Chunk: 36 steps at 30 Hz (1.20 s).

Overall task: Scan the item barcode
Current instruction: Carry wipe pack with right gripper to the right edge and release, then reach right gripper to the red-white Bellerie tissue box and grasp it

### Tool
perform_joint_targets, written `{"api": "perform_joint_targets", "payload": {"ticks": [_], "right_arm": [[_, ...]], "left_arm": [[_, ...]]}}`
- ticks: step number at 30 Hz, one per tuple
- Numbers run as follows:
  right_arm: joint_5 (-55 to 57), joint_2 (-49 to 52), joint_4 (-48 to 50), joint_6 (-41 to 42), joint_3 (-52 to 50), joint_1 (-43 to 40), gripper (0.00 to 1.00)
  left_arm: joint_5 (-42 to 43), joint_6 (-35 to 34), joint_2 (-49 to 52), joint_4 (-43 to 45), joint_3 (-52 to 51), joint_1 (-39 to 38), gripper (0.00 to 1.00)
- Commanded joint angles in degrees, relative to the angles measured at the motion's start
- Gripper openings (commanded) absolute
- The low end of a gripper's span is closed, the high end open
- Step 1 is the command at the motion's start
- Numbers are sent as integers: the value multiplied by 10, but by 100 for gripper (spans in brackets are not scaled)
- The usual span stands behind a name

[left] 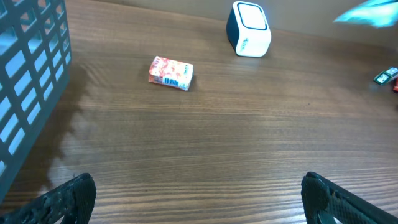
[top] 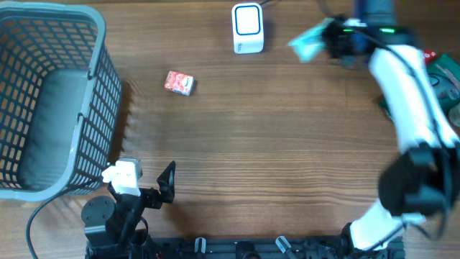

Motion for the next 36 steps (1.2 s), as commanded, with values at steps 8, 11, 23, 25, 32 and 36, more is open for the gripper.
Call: {"api": "perform_joint_targets", "payload": {"ticks": [8,11,23,25,32,36], "right_arm": [[215,-24,-190,26,-55,-256,5],[229,-24,-133,46,-138,-316,5],[193,-24,92,39,-287,-409,25],[130,-27,92,-5,-268,-413,63],[-252,-79,55,-63,-221,-404,82],[-392,-84,51,-115,-222,-309,85]], "left_arm": [[5,9,-2,1,-2,3,100],[5,9,-2,2,-2,3,100],[5,9,-2,1,-2,3,100],[5,9,-2,2,-2,3,100],[5,9,-2,1,-2,3,100],[5,9,-2,1,-2,3,100]]}}
